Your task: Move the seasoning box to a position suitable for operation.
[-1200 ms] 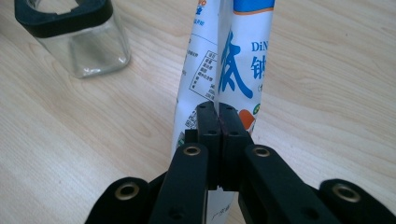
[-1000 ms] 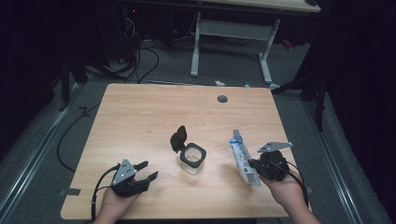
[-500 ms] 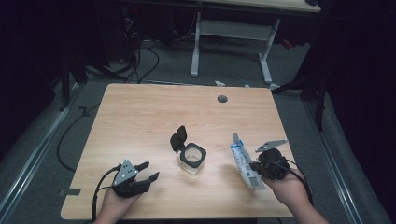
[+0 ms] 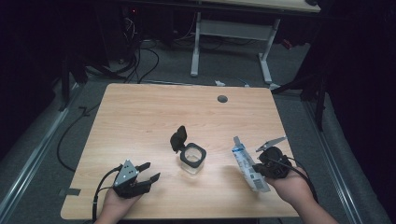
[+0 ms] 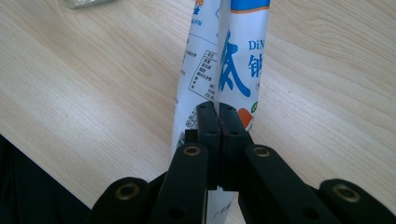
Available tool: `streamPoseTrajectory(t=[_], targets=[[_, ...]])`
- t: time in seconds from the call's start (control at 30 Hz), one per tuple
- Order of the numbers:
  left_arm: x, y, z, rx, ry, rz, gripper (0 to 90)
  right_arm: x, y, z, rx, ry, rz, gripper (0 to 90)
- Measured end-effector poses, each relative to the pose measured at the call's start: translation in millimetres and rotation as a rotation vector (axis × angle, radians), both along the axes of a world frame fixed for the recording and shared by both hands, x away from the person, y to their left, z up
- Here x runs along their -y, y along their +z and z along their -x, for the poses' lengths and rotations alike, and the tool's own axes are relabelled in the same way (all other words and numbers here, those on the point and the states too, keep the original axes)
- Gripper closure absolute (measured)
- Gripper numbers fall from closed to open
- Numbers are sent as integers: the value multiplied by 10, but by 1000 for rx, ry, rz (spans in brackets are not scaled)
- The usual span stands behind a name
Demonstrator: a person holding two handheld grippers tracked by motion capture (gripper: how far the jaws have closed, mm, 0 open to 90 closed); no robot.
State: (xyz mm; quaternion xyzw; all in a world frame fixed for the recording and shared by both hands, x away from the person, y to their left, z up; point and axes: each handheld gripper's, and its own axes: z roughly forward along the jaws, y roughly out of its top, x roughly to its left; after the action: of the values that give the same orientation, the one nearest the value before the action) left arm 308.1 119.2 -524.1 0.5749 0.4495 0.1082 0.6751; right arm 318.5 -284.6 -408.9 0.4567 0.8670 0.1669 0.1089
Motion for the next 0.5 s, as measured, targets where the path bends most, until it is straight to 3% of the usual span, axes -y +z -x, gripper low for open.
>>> streamPoseTrajectory(t=[0.3,0.5], targets=[[13,-2,7,2,-7,0,427,-41,19,-74,-56,18,74,900],[35,9,33,6,-19,13,426,-76,40,-99,-58,26,82,900]])
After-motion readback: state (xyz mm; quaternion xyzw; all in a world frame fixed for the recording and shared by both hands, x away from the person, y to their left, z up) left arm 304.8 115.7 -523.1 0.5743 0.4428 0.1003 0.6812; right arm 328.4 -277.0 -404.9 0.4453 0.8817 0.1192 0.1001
